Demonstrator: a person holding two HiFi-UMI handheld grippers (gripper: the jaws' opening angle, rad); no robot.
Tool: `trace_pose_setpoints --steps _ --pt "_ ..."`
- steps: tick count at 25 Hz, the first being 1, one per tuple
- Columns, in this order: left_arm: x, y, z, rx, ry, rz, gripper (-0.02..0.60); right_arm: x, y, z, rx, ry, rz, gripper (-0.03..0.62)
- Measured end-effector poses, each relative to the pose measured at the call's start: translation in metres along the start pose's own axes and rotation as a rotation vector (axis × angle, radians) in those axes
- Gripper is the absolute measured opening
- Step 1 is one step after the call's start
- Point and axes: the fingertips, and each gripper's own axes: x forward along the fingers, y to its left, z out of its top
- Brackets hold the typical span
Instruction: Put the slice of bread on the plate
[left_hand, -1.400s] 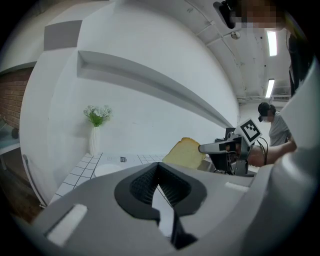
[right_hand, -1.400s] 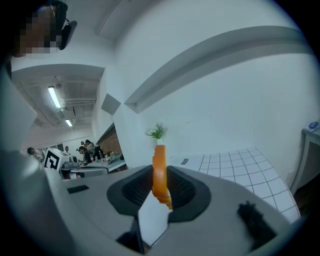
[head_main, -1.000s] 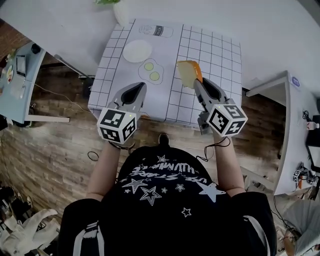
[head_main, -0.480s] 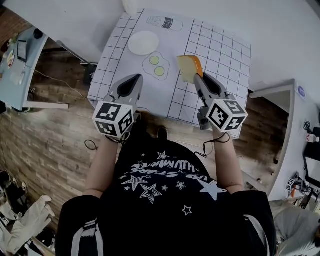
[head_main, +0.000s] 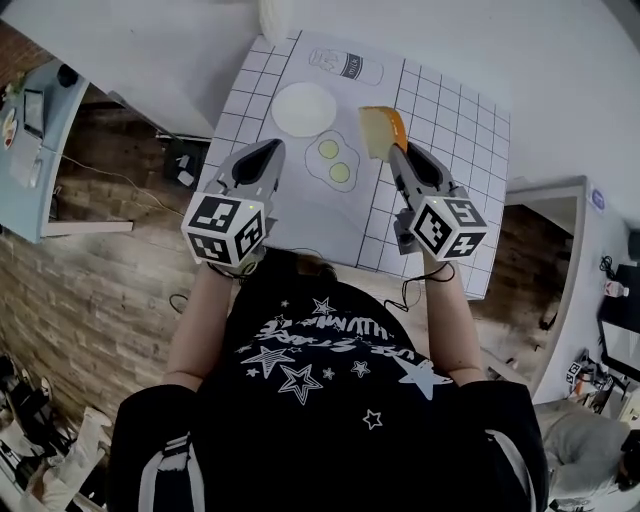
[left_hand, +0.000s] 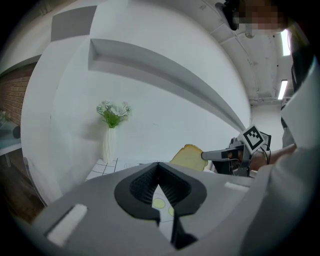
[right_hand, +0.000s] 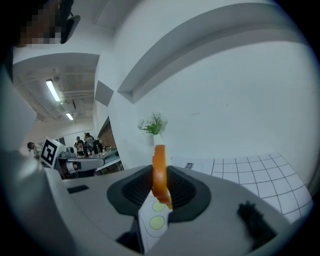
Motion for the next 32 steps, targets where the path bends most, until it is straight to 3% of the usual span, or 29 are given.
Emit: trace_pose_setpoints --steps 7,15,18,26,32 --pt "0.012 0.071 0.012 -0.019 0.008 0.015 0.009 0.073 0.014 0.004 -0.124 0.049 -0.006 0.092" --pt "0.025 0.126 0.017 -0.042 0.015 0.033 0.009 0.147 0.034 -0.005 -0.406 0.118 -0.011 0.092" --pt "0.028 0.138 0.014 -0.053 0.022 0.035 0.009 0.167 0.043 -0.009 -0.565 0.131 -0.007 0.092" --pt "0.039 0.156 0.003 -0.076 0.052 0.019 0.009 0.200 0.066 -0.056 -0.970 0.223 0.106 0.092" --pt "0.046 0.163 -0.001 -0.075 0.070 0.007 0.009 0.202 0.076 -0.078 -1.050 0.259 0.163 0.092"
